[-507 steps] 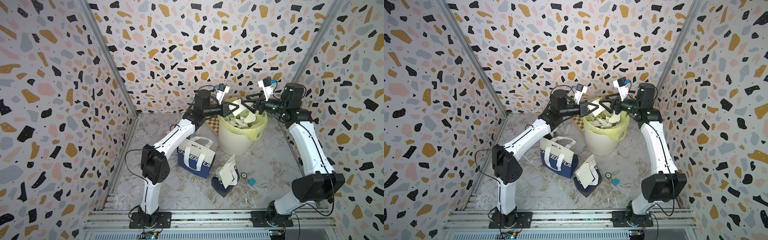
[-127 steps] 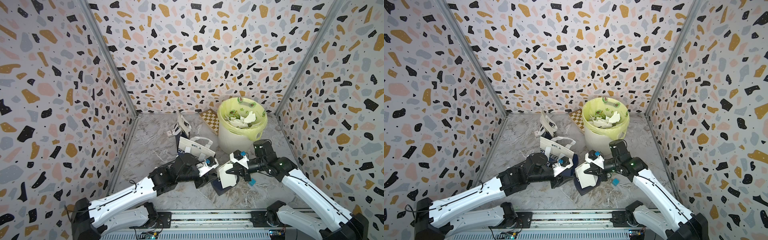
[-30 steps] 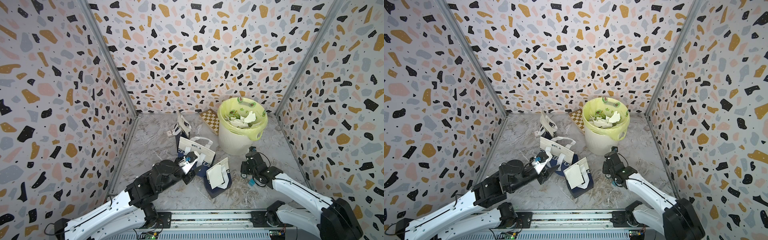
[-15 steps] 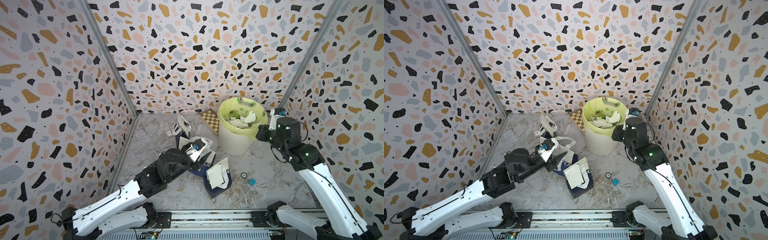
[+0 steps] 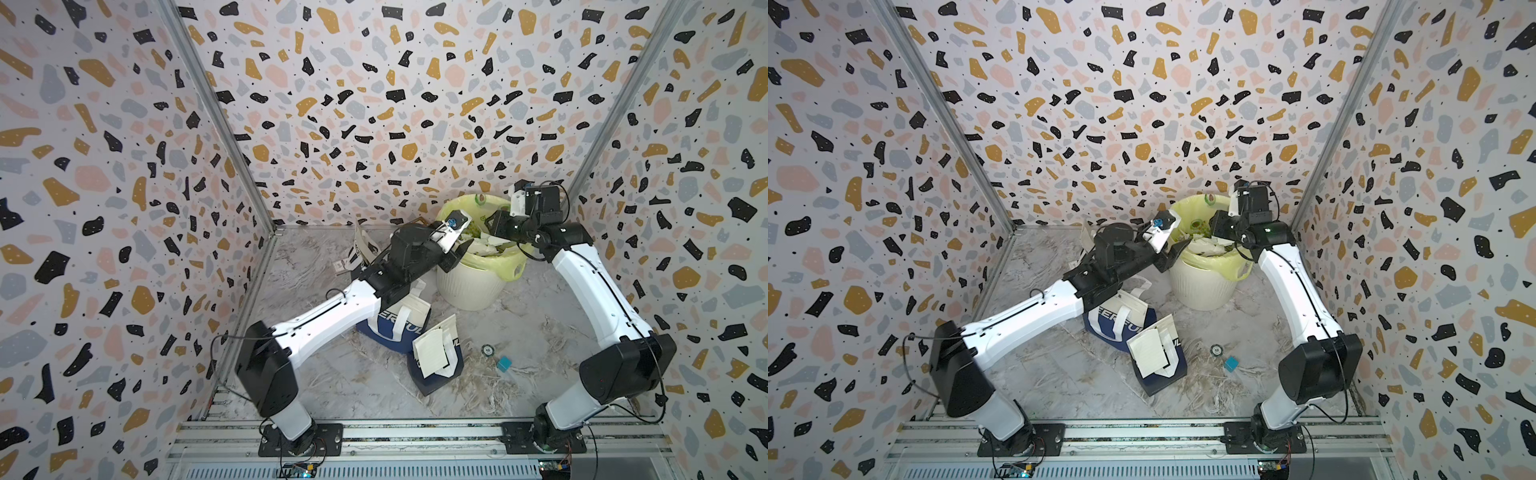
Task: Shred takeout receipts and throw away
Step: Place the takeout receipt in the trash bin, then tear off the takeout receipt from the takeout bag.
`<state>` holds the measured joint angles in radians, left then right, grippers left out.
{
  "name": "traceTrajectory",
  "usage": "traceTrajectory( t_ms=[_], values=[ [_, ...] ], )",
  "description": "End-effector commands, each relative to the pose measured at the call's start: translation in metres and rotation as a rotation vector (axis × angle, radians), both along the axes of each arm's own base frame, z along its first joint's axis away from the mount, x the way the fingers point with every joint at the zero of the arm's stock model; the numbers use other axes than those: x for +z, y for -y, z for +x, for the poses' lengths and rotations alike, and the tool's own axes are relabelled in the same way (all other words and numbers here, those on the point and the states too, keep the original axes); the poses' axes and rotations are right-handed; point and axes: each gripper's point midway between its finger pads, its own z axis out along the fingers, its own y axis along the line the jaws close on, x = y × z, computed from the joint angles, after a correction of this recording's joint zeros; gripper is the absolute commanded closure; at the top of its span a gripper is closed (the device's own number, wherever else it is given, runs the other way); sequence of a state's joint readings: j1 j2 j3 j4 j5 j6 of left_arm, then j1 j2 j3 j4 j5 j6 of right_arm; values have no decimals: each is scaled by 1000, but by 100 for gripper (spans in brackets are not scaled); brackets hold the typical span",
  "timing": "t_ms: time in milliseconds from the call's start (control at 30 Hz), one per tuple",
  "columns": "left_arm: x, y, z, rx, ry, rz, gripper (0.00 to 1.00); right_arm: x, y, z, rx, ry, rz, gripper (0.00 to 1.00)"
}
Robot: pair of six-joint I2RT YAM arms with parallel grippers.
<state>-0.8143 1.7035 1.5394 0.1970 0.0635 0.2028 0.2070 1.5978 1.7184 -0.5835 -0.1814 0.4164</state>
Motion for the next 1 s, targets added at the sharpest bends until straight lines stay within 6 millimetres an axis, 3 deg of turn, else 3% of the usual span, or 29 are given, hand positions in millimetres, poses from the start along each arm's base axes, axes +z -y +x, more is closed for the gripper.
traceTrajectory(
  t_ms=[0, 167, 267, 333, 500, 633, 767, 867, 967],
  values=[
    [33, 7, 10, -25, 97, -82, 44, 46, -2, -12, 25, 93, 70, 58],
    [58, -18, 0, 20, 131, -142, 43, 73, -5, -31, 103, 192, 19, 58],
    [75, -45, -22, 37, 139, -170, 41, 84, -13, -58, 196, 273, -18, 58],
    [75, -63, -40, 33, 116, -171, 41, 86, -28, -84, 283, 327, -50, 58],
    [42, -103, -91, -8, -24, -113, 42, 64, -81, -169, 611, 435, -131, 58],
    [7, -137, -139, -56, -166, -75, 44, 33, -102, -234, 865, 460, -134, 58],
    [-30, -164, -179, -90, -316, -58, 45, 12, -110, -278, 1033, 478, -91, 58],
    [-62, -170, -213, -195, -409, -29, 48, -15, -119, -311, 1167, 413, -39, 58],
    [-83, -171, -231, -262, -447, -21, 48, -49, -126, -334, 1271, 348, -49, 58]
  ],
)
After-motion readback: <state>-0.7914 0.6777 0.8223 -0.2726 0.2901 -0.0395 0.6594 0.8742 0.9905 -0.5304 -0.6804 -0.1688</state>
